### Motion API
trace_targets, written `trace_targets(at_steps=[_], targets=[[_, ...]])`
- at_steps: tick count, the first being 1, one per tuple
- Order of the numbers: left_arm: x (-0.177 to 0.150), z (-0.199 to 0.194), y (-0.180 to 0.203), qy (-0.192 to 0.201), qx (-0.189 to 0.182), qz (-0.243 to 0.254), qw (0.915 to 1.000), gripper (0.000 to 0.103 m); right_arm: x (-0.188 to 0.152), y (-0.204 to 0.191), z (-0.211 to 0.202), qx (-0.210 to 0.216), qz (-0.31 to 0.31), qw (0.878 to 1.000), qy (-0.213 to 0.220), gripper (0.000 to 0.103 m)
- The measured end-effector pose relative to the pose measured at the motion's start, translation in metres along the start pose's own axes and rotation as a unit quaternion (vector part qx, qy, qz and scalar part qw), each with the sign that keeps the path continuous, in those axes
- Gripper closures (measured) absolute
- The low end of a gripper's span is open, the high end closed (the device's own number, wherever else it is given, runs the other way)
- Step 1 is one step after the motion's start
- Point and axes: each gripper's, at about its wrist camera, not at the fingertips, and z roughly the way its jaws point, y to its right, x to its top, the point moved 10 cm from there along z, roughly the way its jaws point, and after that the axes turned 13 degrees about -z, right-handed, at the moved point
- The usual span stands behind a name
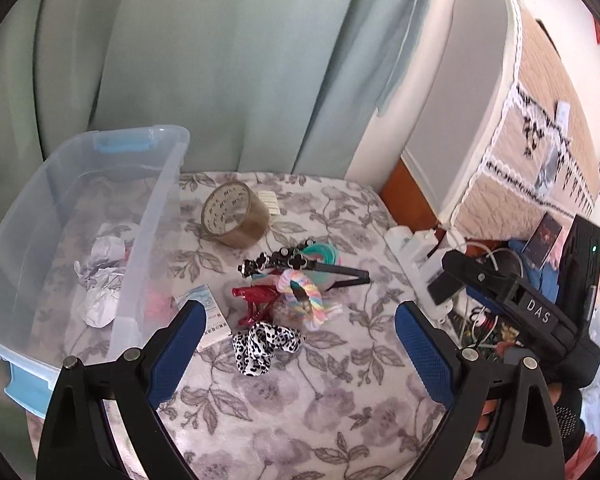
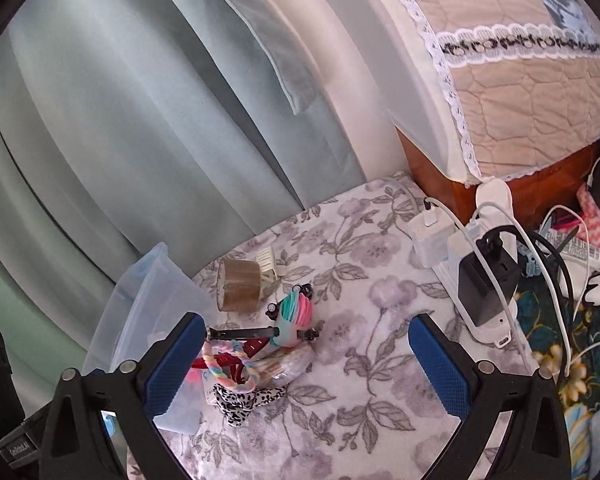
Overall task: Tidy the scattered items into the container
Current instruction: 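Move both tools back from the box to the remaining pile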
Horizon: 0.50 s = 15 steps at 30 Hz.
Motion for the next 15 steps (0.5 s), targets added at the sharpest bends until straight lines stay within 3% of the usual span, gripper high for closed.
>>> trace_targets(at_steps=[4,10,15], targets=[[-0.015,0.023,0.002,-0.03,0.034,0.015,0.9988,0.007,-0.017,0.007,0.015,0.004,-0.002,0.999,-0.035,0.0],[-0.017,0.054,-0.008,-0.061,0.057,-0.023,0.9962,0.007,-0.036,0.01,0.034,0.021,0.001,0.997,-0.069,0.0],[-0.015,0.073,0.001,-0.066,0.063,-0.012,0.9957,0.02,-0.045,0.016,0.046,0.028,0.018,0.996,-0.085,0.006]])
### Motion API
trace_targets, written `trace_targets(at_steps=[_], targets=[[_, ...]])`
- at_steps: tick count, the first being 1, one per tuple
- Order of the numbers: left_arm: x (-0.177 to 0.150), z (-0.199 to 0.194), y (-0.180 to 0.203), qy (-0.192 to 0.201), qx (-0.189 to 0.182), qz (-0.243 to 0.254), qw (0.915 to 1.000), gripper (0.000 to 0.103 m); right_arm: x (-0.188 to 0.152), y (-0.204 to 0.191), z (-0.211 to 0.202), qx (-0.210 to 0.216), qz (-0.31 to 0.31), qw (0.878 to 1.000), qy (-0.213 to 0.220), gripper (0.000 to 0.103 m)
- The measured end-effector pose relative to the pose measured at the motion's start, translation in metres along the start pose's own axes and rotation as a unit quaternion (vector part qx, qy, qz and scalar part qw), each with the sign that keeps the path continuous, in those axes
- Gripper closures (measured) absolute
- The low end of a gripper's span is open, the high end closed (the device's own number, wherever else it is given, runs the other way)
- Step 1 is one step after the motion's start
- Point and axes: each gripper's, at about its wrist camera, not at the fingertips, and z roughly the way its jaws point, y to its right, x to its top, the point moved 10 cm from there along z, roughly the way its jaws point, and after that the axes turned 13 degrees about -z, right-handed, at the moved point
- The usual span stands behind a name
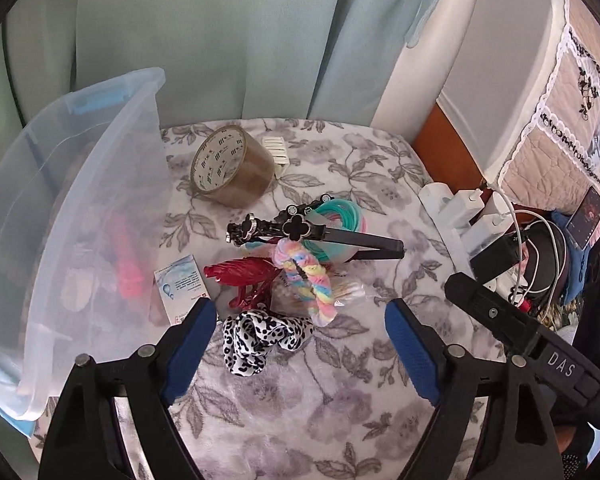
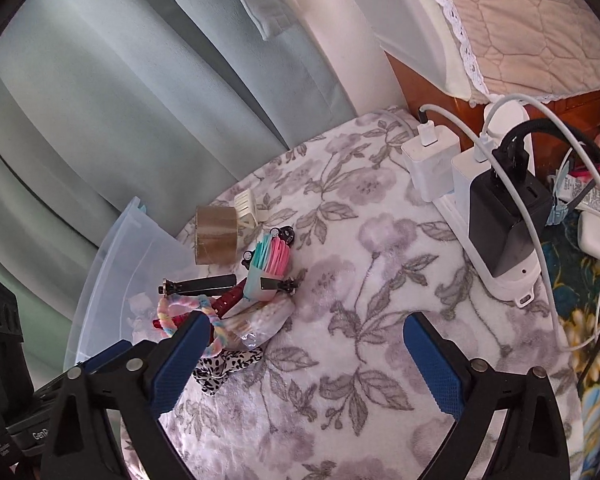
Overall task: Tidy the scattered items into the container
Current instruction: 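Move both tools back from the box to the remaining pile, then grasp the rainbow fuzzy hair tie with the left tool while the right tool grasps the bead bag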
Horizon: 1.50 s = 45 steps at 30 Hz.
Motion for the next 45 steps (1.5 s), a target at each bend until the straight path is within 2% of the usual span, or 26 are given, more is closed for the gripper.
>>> trace_targets(at_steps=[6,11,17,24,28,37,45], targets=[[0.004,0.019,0.003,-0.015,0.002,-0.01,0.9998,0.036,-0.01,0.002,0.016,0.01,0.01,1.0,-0.024,0.012],[0.007,0.026,-0.001,-0.021,-0.005,-0.023,0.9995,0.056,-0.016,-0.002,0.031,0.02,0.009,0.999,-0.043,0.014],[0.012,0.029,-0.005,-0.025,-0.013,-0.033,0.999,0.069,-0.027,-0.016,0.049,0.048,0.011,0.997,-0.064,0.018],[0.015,0.035,-0.011,-0.033,-0.02,-0.046,0.9982,0.07,-0.034,-0.039,0.071,0.099,0.029,0.991,-0.083,0.024],[0.015,0.041,-0.017,-0.042,-0.022,-0.055,0.9973,0.071,-0.036,-0.045,0.085,0.109,0.037,0.989,-0.092,0.029],[0.012,0.048,-0.026,-0.057,-0.029,-0.073,0.9953,0.084,-0.034,-0.046,0.106,0.128,0.063,0.986,-0.09,0.033],[0.011,0.049,-0.034,-0.061,-0.026,-0.08,0.9946,0.089,-0.032,-0.055,0.11,0.157,0.088,0.98,-0.085,0.036]])
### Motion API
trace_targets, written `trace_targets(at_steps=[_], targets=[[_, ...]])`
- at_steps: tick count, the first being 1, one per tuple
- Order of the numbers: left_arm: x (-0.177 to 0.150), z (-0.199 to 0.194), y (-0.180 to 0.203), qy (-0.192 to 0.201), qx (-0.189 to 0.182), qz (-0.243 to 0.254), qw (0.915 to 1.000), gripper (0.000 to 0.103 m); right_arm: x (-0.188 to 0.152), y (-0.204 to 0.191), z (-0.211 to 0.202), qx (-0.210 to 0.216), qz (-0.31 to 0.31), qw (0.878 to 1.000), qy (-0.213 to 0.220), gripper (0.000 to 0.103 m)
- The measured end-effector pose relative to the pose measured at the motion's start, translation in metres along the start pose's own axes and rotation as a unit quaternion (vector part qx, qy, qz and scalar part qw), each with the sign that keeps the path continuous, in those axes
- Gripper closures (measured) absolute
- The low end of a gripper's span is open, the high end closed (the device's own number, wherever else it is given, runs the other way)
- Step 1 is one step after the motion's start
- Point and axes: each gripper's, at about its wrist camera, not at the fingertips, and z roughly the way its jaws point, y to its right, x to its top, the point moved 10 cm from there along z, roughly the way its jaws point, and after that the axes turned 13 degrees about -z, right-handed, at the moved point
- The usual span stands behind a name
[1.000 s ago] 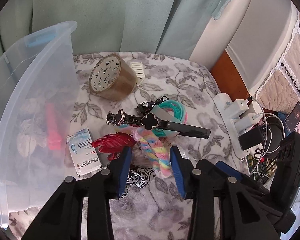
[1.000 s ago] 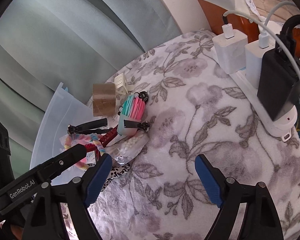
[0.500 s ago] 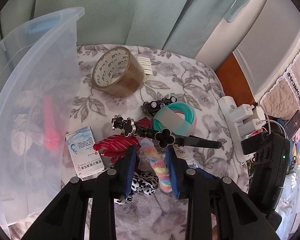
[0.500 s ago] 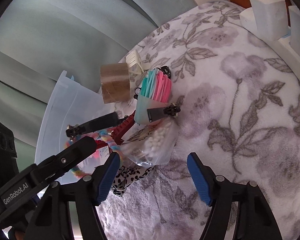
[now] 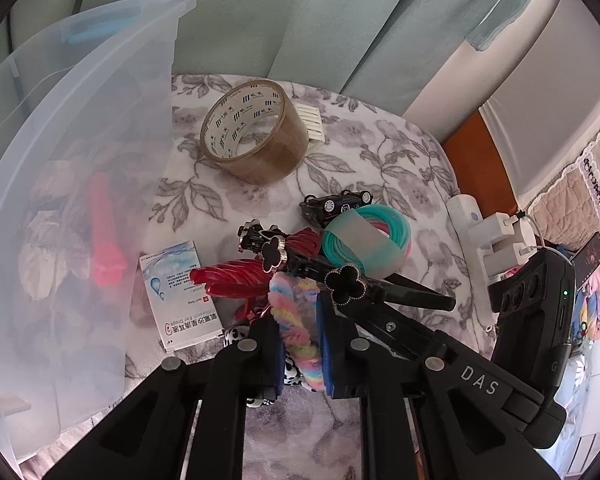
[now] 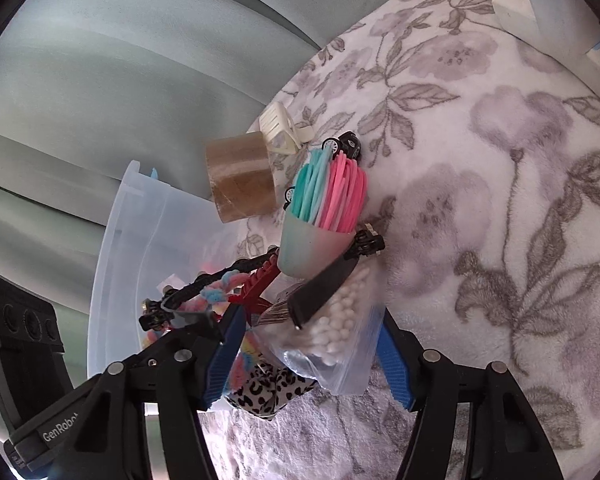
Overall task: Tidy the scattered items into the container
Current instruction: 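Grasp the rainbow fuzzy hair tie with the left tool while the right tool grasps the bead bag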
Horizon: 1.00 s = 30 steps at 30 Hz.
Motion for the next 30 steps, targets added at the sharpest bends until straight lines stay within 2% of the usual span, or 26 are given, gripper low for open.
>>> trace_targets(at_steps=[5,7,10,12,21,30], targets=[[-0.001,0.001,-0.001,-0.003,0.002,0.002,1.0,0.09,-0.003,0.006,0.008,-0.002,0.017,1.0,-0.004,0.036],[-0.001,0.0,-0.002,-0.002,0.003,0.002,1.0,0.091,-0.004,0.009,0.008,-0.01,0.022,1.0,-0.004,0.049],[-0.002,-0.004,0.0,0.001,0.0,0.004,1.0,0.093,-0.004,0.017,0.005,-0.011,0.039,0.999,-0.001,0.06],[-0.003,-0.007,0.001,0.004,-0.001,0.007,1.0,0.094,-0.005,0.019,0.001,-0.013,0.046,0.999,0.004,0.064],[-0.003,-0.033,-0.001,0.024,-0.005,0.007,0.9997,0.096,-0.01,0.026,-0.027,-0.03,0.057,0.998,0.024,0.074],[-0.001,-0.067,0.007,0.053,-0.021,0.013,0.9983,0.096,-0.014,0.029,-0.058,-0.043,0.063,0.996,0.046,0.076]])
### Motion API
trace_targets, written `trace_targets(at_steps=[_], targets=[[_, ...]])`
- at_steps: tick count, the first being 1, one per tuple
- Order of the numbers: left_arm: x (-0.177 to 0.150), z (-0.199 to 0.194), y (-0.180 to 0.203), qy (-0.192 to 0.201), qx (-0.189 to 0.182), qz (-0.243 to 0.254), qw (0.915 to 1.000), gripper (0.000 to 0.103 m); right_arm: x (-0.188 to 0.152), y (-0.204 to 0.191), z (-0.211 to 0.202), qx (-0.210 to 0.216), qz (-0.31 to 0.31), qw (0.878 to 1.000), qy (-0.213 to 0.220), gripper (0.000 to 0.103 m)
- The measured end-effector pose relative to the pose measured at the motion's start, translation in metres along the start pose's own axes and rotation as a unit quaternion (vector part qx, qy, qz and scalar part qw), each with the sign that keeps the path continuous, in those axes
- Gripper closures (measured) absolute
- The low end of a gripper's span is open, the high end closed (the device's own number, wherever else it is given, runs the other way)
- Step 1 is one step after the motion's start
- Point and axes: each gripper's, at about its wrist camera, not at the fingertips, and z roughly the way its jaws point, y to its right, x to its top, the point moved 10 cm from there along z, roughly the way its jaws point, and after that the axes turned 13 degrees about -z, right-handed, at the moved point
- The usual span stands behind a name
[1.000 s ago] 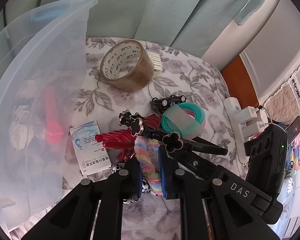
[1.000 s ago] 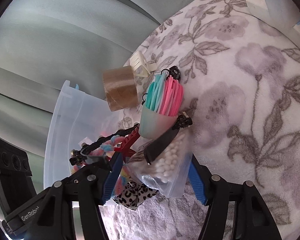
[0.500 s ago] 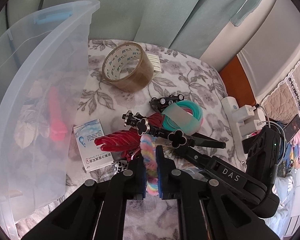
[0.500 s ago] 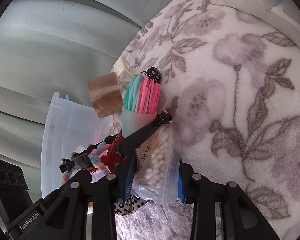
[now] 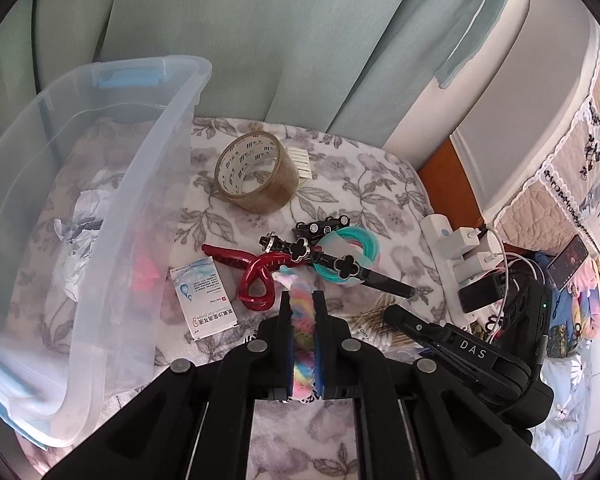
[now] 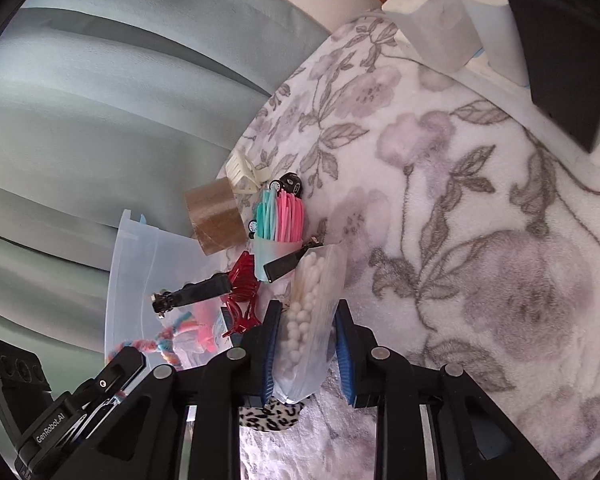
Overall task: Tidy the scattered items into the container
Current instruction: 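Grasp the rainbow fuzzy hair tie with the left tool while the right tool grasps the bead bag, then carry the rainbow hair tie and clear bead bag over the clear box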
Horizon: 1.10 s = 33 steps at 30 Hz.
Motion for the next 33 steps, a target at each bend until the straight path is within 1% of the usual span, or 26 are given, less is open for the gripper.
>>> trace_targets(at_steps=[10,17,21,33], targets=[[-0.003,-0.033,0.001,0.021,-0.015,-0.003,0.9996,0.096,-0.002,-0.014,-0.032,-0.005,-0.009,1.0,0.025,0.076],[-0.004,-0.059,0.003,0.042,-0.03,-0.002,0.9987,0.096,0.002,-0.033,-0.053,-0.008,-0.025,0.998,0.049,0.076],[-0.006,-0.072,0.002,0.052,-0.038,-0.003,0.9979,0.096,0.003,-0.043,-0.067,-0.01,-0.036,0.997,0.063,0.078],[-0.012,-0.101,-0.01,0.075,-0.053,-0.014,0.9957,0.096,0.001,-0.074,-0.092,-0.002,-0.069,0.993,0.094,0.08]])
